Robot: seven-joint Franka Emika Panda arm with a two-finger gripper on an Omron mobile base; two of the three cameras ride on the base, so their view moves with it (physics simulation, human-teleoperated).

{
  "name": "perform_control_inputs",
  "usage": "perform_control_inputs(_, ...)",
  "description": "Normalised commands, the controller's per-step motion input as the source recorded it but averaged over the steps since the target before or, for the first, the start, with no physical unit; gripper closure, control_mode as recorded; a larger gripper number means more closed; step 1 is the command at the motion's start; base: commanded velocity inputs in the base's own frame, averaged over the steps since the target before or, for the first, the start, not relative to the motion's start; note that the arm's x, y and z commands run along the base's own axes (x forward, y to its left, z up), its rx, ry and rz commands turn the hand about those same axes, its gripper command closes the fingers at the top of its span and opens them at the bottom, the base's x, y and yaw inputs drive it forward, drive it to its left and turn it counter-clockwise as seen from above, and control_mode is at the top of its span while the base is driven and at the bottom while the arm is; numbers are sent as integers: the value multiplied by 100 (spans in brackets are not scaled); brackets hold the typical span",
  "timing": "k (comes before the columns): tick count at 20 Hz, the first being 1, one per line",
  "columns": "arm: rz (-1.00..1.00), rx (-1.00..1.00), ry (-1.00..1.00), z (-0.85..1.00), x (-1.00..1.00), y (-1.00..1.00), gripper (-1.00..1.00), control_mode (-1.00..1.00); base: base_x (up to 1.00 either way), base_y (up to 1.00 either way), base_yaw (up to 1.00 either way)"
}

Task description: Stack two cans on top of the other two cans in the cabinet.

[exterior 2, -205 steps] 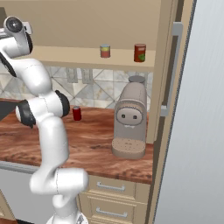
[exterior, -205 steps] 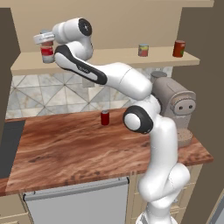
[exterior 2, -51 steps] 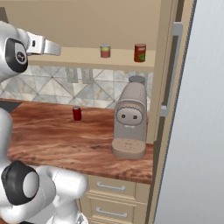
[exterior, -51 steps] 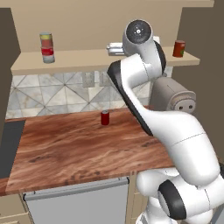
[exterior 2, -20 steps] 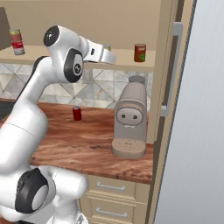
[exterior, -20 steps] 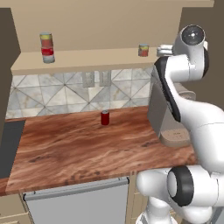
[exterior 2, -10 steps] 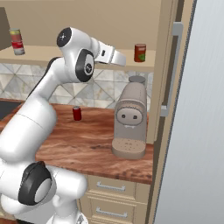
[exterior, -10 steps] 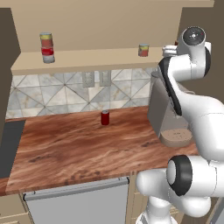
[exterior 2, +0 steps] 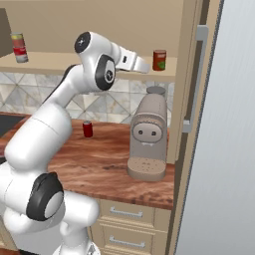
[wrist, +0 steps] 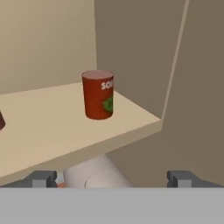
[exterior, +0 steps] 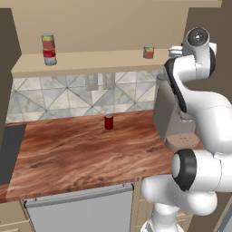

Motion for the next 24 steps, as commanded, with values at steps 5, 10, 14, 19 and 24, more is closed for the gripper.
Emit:
perform_control_inputs(5, -4, 0, 0, 0, 26, -13, -100, -100, 0, 0, 0)
perform_control_inputs(10, -4, 0, 0, 0, 22, -12, -100, -100, 0, 0, 0)
perform_control_inputs(14, -2, 0, 0, -4, 19, -12, -100, -100, 0, 0, 0)
perform_control_inputs(19, 0, 0, 0, -9, 21, -10, -100, -100, 0, 0, 0)
perform_control_inputs(24, 0, 0, 0, -8, 20, -9, -100, -100, 0, 0, 0)
